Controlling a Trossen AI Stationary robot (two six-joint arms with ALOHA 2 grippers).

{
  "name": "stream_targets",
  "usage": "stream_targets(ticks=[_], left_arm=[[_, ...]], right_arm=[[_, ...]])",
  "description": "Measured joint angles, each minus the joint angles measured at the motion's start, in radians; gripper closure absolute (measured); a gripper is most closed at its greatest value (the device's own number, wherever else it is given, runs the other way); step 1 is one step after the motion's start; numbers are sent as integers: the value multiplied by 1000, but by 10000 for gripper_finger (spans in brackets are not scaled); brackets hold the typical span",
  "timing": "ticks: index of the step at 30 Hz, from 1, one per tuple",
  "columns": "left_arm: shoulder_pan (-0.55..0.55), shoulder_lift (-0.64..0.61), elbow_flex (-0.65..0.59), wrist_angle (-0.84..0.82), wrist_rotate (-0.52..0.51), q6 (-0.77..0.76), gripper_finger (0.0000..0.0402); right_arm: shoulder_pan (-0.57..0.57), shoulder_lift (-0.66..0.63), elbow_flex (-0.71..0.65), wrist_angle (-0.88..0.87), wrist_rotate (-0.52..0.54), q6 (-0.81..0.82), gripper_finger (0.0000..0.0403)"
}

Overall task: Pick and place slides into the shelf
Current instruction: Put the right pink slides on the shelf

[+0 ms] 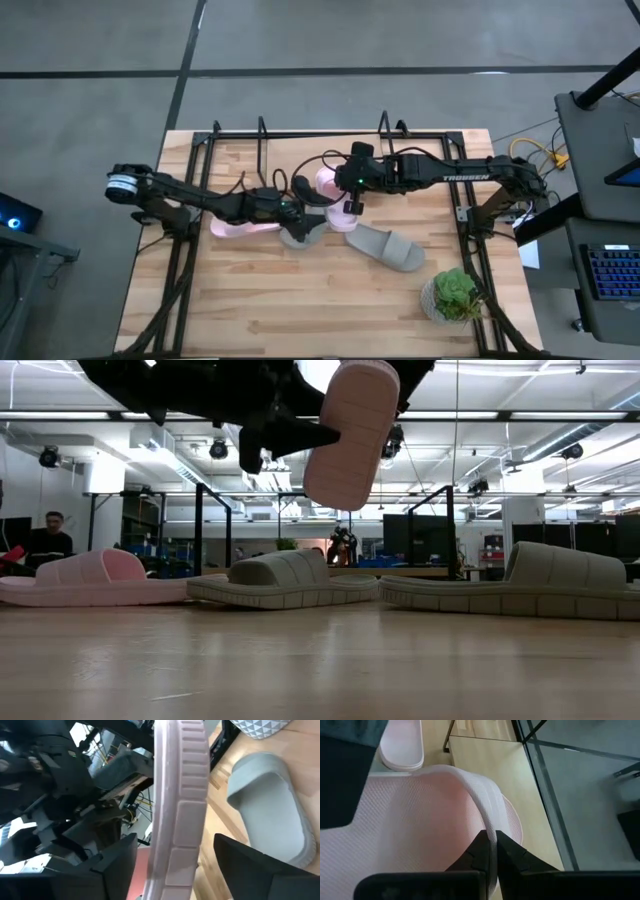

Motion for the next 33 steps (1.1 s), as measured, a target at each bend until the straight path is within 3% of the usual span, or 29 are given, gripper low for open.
stream_targets(ticks=[11, 19, 29, 33], left_arm=[[0, -16, -1, -7, -2, 25, 352], [0, -18, -1, -16, -13, 46, 354], [2, -40, -38, -15, -122, 73, 359], [1, -67, -51, -9, -189, 79, 359]], right_arm=[[0, 0, 0, 5, 0, -1, 394], [0, 0, 0, 16, 1, -13, 387], [5, -63, 2, 8, 2, -59, 348], [21, -109, 2, -19, 78, -77, 335]])
